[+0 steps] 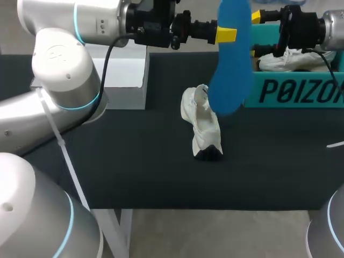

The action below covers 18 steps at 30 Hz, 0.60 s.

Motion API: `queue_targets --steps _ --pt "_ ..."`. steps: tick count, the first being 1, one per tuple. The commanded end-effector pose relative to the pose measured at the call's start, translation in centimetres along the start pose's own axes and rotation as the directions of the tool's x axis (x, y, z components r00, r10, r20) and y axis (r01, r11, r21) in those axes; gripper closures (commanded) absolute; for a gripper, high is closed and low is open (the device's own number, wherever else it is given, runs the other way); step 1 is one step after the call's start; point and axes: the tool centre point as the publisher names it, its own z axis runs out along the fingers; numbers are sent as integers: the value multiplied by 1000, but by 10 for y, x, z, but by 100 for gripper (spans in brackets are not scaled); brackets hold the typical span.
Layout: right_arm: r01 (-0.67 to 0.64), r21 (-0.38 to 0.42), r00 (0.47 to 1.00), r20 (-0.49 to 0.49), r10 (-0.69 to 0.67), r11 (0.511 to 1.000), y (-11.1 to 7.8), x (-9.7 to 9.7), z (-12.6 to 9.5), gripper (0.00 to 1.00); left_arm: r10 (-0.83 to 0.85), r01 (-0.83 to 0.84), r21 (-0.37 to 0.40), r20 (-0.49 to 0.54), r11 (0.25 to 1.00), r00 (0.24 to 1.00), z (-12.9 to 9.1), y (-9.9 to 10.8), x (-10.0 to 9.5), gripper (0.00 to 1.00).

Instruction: Take the shoe out of the shoebox, open the shoe tongue, remove and reinsert the insole, then place the shoe into the shoebox

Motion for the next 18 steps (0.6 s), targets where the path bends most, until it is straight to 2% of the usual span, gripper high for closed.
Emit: queue_targets --steps 1,3,4,6,7,11,13,18 --pt "0 3 1000 1 0 1000 1 0 1 0 628 -628 46 10 777 778 5 0 -4 100" --pt "0 3 1000 1 0 1000 1 0 1 0 628 -628 46 10 777 778 5 0 -4 100" --pt "0 3 1000 1 0 1000 1 0 1 0 701 -700 44 1 713 713 3 3 -4 100" --pt "0 3 1000 1 0 1000 1 0 1 0 930 -929 48 17 366 367 -1 8 -10 100" --pt "0 3 1000 1 0 1000 1 0 1 0 956 -955 44 1 292 292 -2 10 -14 100" --pt "0 3 1000 1 0 1000 1 0 1 0 985 -981 92 -11 171 171 -8 15 -43 100" --pt "0 3 1000 1 0 1000 1 0 1 0 994 -992 72 32 103 106 -9 8 -54 100" --pt "0 3 1000 1 0 1000 1 0 1 0 997 -994 84 39 -69 -66 -9 8 -54 100"
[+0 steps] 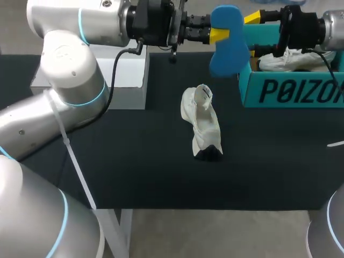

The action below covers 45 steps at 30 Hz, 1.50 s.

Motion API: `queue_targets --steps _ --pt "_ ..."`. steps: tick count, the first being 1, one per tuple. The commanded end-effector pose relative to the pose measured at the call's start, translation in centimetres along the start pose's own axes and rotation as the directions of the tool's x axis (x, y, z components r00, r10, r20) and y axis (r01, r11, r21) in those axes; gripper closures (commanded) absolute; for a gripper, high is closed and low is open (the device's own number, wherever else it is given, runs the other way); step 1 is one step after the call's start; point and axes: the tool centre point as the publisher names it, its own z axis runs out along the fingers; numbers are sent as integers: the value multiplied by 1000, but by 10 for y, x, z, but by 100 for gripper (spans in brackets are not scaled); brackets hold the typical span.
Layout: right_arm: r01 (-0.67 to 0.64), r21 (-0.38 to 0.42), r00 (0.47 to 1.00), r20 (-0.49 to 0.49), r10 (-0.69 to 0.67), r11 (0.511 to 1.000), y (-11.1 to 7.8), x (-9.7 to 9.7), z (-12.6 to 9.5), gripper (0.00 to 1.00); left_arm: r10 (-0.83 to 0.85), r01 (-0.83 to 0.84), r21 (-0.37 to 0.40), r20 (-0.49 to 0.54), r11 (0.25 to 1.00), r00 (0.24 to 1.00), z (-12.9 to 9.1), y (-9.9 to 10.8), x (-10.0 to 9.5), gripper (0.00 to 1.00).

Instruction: Take the shoe out of the shoebox, open the shoe tongue, remove and reinsert the insole, then place the shoe into the shoebox

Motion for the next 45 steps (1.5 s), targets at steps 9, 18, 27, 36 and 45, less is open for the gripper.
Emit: queue_targets --steps 9,18,27,36,45 --pt "-1 2 1000 2 1 1000 1 0 1 0 973 -968 98 -47 230 226 3 16 2 100" --pt "-1 2 1000 2 1 1000 1 0 1 0 994 -995 86 -89 -57 -64 4 58 0 100" --pt "2 21 1000 7 -2 1000 2 -1 3 0 922 -928 124 -130 -350 -365 16 65 -15 100" --pt "29 -14 999 14 -28 999 -1 7 3 0 761 -789 151 -209 -595 -614 8 86 -26 100" --pt "56 -36 998 20 -55 998 1 17 4 54 518 -605 231 -344 -762 -783 11 107 -26 100"
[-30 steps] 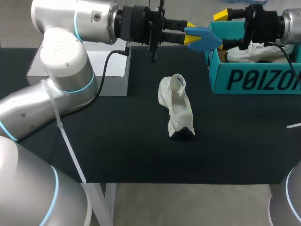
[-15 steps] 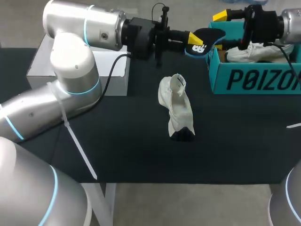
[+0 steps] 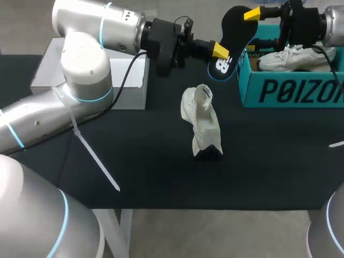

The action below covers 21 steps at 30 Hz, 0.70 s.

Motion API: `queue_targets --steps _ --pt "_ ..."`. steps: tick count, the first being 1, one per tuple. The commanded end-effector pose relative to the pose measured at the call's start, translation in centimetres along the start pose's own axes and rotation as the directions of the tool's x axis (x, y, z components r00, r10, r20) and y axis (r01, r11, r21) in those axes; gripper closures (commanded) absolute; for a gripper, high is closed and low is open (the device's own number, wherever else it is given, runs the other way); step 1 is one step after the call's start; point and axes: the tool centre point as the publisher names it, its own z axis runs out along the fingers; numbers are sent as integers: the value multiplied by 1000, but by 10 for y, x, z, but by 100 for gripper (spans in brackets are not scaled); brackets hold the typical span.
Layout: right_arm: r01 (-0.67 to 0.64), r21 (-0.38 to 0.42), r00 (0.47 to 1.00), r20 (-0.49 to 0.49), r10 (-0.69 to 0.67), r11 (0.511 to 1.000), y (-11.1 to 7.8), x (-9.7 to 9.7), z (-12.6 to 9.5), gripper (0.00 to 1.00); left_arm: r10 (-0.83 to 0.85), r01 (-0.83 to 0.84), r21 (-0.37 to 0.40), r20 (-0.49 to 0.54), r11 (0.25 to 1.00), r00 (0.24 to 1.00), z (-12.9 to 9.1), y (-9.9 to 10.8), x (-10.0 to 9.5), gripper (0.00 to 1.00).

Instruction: Take the shoe out of the shoebox, open the shoe tongue, remove and reinsert the insole, then place the shoe into the shoebox

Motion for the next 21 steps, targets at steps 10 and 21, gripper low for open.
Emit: queue_targets --steps 10,21 --pt "0 15 1000 0 0 1000 2 1 8 44 718 -789 81 -479 609 505 15 0 4 100" --pt "3 17 1000 0 -3 1000 3 2 8 24 290 -445 -198 -522 874 802 12 8 10 100"
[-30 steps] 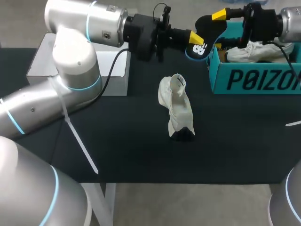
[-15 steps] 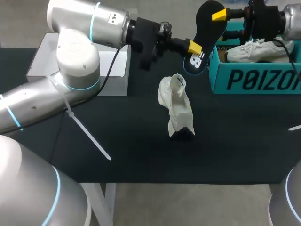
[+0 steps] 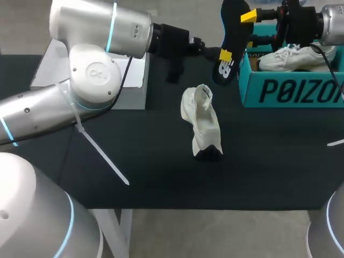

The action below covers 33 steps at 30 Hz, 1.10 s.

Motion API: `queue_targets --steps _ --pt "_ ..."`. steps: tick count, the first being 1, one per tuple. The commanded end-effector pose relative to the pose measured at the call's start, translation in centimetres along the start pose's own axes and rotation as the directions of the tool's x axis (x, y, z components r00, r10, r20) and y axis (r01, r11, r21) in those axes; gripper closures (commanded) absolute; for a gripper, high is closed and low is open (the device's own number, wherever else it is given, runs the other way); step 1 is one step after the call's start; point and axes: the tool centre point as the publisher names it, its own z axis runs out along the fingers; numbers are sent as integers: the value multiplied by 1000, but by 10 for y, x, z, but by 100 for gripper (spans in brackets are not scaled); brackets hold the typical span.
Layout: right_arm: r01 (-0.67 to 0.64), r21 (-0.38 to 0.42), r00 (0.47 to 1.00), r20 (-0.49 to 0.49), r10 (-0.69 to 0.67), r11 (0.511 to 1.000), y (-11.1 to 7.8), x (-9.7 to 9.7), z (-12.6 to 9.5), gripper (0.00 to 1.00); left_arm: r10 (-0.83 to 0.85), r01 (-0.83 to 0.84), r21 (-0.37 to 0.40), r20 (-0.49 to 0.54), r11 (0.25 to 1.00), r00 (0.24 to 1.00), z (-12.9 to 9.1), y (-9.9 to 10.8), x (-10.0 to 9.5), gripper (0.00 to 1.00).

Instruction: Take the shoe out of the shoebox, open the shoe tongue, remove and reinsert the insole, then place the shoe into the shoebox

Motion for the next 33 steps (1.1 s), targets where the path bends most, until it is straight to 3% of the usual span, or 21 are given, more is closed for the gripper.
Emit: queue_targets --steps 1,6,8,14,20,21,22,26,29,33 --pt "3 7 1000 3 -3 1000 2 0 1 23 -128 104 -115 -224 988 966 4 -6 -9 100" --pt "5 9 1000 0 -5 1000 1 0 1 20 -389 375 -112 -157 920 908 8 -5 -10 100" --pt "5 8 1000 0 -5 1000 0 -1 1 19 -361 347 -109 -165 932 918 8 -4 -10 100" --pt "5 6 1000 0 -5 1000 -2 -1 0 15 -521 516 -82 -82 853 849 12 -2 -10 100" --pt "7 4 1000 2 -7 1000 -4 0 -2 13 -560 556 -94 -19 826 828 16 2 -1 100" --pt "7 3 1000 1 -7 1000 -4 1 -2 15 -566 567 -93 33 819 824 17 3 -1 100" --pt "9 3 1000 1 -9 1000 -4 1 -2 16 -542 539 -103 2 836 840 18 3 2 100" --pt "15 3 1000 1 -15 1000 -4 3 -2 20 -543 550 -117 85 827 835 21 3 6 100" --pt "19 2 1000 0 -19 1000 -4 3 -3 31 -601 607 -87 81 790 795 23 -1 6 100" --pt "23 4 1000 -3 -23 1000 -4 3 -2 36 -595 603 -54 115 796 795 24 -5 3 100"
